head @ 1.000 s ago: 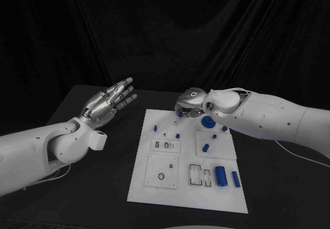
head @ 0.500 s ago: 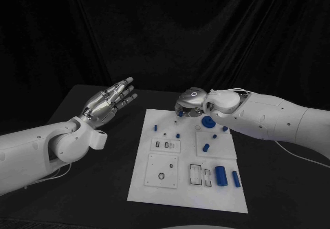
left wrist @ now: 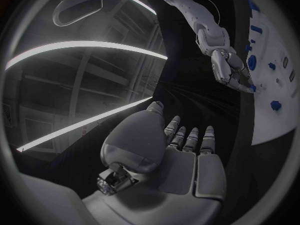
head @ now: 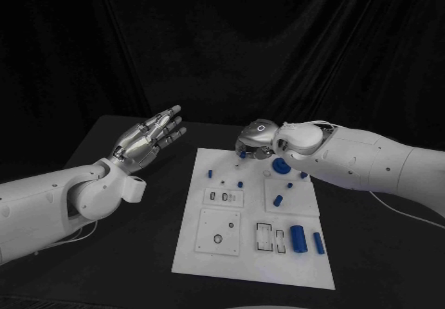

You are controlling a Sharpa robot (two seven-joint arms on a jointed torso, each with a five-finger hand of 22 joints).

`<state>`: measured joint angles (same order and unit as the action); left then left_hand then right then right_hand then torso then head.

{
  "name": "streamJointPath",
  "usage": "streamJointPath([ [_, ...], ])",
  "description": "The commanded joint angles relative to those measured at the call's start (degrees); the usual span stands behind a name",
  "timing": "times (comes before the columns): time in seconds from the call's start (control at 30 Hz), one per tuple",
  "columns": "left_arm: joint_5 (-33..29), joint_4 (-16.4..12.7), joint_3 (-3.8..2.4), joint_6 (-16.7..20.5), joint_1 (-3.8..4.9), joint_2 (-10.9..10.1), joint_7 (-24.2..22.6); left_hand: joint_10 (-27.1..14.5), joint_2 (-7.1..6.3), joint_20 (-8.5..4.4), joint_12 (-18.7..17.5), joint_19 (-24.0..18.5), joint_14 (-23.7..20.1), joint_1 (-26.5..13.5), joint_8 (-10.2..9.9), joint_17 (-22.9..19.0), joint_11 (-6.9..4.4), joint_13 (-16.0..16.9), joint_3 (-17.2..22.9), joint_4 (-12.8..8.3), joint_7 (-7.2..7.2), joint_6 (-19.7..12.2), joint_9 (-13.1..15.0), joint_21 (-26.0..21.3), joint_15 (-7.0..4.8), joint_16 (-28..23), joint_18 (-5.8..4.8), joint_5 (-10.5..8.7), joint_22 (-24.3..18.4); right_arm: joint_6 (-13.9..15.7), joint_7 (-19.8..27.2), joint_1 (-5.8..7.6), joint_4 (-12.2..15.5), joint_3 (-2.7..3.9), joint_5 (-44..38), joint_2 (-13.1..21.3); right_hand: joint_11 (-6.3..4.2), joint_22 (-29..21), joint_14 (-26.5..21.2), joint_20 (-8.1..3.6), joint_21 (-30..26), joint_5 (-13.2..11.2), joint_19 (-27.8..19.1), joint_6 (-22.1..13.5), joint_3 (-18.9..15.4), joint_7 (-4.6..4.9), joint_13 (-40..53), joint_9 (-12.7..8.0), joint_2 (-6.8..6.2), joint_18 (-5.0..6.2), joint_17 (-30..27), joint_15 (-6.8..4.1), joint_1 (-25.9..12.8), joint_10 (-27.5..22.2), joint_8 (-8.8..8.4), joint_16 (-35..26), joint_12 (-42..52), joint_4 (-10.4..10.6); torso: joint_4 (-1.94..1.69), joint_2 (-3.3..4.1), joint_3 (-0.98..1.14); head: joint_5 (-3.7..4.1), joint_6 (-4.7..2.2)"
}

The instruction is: Assemble the parts on the task board

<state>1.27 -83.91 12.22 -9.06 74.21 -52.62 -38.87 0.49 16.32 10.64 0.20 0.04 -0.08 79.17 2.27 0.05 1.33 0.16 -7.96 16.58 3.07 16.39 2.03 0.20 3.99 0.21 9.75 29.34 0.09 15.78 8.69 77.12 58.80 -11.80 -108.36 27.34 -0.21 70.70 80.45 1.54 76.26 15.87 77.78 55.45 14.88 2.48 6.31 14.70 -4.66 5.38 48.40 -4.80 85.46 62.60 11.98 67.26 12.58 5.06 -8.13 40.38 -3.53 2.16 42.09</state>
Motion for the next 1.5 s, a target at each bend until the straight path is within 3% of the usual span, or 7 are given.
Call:
streamJointPath([
  [0.03,-0.04,-0.05,-0.06,-0.69,0.05,0.06,-2.92,0.05,0.23,-0.31,-0.02,-0.04,0.08,0.3,0.35,-0.05,0.44,0.03,0.12,-0.31,0.35,-0.02,0.03,-0.2,-0.19,-0.21,0.53,0.23,-0.09,-0.33,-1.14,-0.27,-0.08,-0.06,-0.27,-0.18,0.1,-0.08,-0.32,0.23,-0.3,-0.37,-0.36,-0.32,0.29,-0.01,0.06,0.06,0.0,-0.54,-0.25,0.2,-0.48,-0.42,-0.38,-0.22,-0.31,0.12,-0.02,0.02,0.0,-0.01,-0.28],
  [0.6,-0.04,0.46,-0.05,-0.88,0.04,0.25,-2.54,0.04,0.34,-0.27,-0.03,-0.04,0.08,0.41,0.43,-0.05,0.53,0.03,0.29,-0.27,0.49,0.38,0.09,-0.2,-0.17,-0.21,0.54,0.4,-0.09,-1.22,-1.46,-0.3,-0.15,-0.06,-0.27,-0.42,0.27,-0.11,-0.97,0.39,-0.84,-1.53,-0.86,-2.1,0.84,-0.37,0.29,0.79,-0.25,-0.43,-0.93,0.34,-1.38,-1.57,-0.66,-0.66,-0.82,0.17,-0.06,-0.1,-0.05,-0.33,-0.42],
  [0.8,-0.04,0.48,-0.05,-0.9,0.04,0.31,-2.53,0.04,0.37,-0.25,-0.03,-0.04,0.08,0.45,0.47,-0.05,0.58,0.02,0.37,-0.24,0.56,0.54,0.11,-0.2,-0.16,-0.21,0.54,0.43,-0.09,-3.21,-2.28,-0.37,-0.18,-0.06,-0.27,-0.52,0.59,-0.11,-1.43,0.67,-1.18,-2.49,-1.14,-4.5,1.31,-1.31,-0.27,0.59,-1.02,-0.4,-1.49,0.66,-1.97,-4.51,-1.97,-1.05,-2.53,0.34,-0.08,-0.08,-0.03,-0.44,-0.82],
  [1.0,-0.04,0.54,-0.05,-0.84,0.04,0.3,-2.51,0.02,0.37,-0.24,-0.04,-0.04,0.08,0.48,0.48,-0.05,0.6,0.02,0.43,-0.24,0.61,0.54,0.11,-0.2,-0.14,-0.21,0.54,0.46,-0.09,-4.48,-3.45,-0.47,-0.31,-0.06,-0.27,-0.38,1.67,-0.87,-2.72,1.48,-2.53,-3.91,-2.24,-9.16,1.65,-3.38,-1.23,-0.75,-2.08,-0.12,-3.1,1.49,-2.77,-9.45,-5.54,-2.1,-5.38,0.34,0.03,-0.1,-0.04,-0.48,-1.03],
  [1.17,-0.04,0.58,-0.05,-0.96,0.04,0.26,-2.44,0.02,0.37,-0.24,-0.04,-0.04,0.08,0.48,0.48,-0.05,0.6,0.02,0.43,-0.24,0.61,0.54,0.11,-0.2,-0.14,-0.21,0.54,0.46,-0.09,-1.47,-3.99,-0.48,-0.05,-0.06,-0.27,0.15,1.97,-0.96,-3.18,1.75,-3.06,-4.17,-2.57,-11.7,1.04,-4.05,-1.36,-1.79,-2.03,-0.01,-3.46,1.75,-3.04,-11.34,-7.31,-2.31,-6.05,-0.1,0.06,-0.11,-0.04,-0.63,-1.03],
  [1.3,-0.04,0.69,-0.05,-0.91,0.03,0.16,-2.45,-0.04,0.36,-0.23,-0.05,-0.04,0.08,0.51,0.49,-0.05,0.61,0.0,0.47,-0.24,0.63,0.55,0.11,-0.2,-0.13,-0.21,0.54,0.47,-0.09,2.01,-4.02,-0.11,1.23,-0.06,-0.27,1.46,1.92,-0.79,-3.1,1.77,-2.97,-4.15,-2.44,-11.77,0.91,-4.07,-1.26,-1.89,-2.07,-0.04,-3.37,1.72,-3.06,-11.05,-7.39,-2.22,-5.8,-0.18,0.17,-0.15,-0.04,-0.56,-0.73],
  [1.5,-0.04,0.68,-0.05,-0.57,0.02,-0.3,-2.61,-0.04,0.27,-0.22,-0.05,-0.04,0.08,0.63,0.34,-0.05,0.61,0.0,0.56,-0.28,0.57,-0.09,0.02,-0.2,-0.13,-0.21,0.54,0.51,-0.09,4.38,-5.41,1.99,7.88,-0.06,-0.27,7.16,1.6,-2.09,-3.86,1.67,-4.74,-4.52,-3.41,-10.34,0.76,-2.46,0.82,-2.27,-1.59,0.42,-5.9,1.49,-3.52,-4.29,-6.99,-3.92,-0.74,0.11,0.23,-0.11,0.01,-1.05,-0.02],
])
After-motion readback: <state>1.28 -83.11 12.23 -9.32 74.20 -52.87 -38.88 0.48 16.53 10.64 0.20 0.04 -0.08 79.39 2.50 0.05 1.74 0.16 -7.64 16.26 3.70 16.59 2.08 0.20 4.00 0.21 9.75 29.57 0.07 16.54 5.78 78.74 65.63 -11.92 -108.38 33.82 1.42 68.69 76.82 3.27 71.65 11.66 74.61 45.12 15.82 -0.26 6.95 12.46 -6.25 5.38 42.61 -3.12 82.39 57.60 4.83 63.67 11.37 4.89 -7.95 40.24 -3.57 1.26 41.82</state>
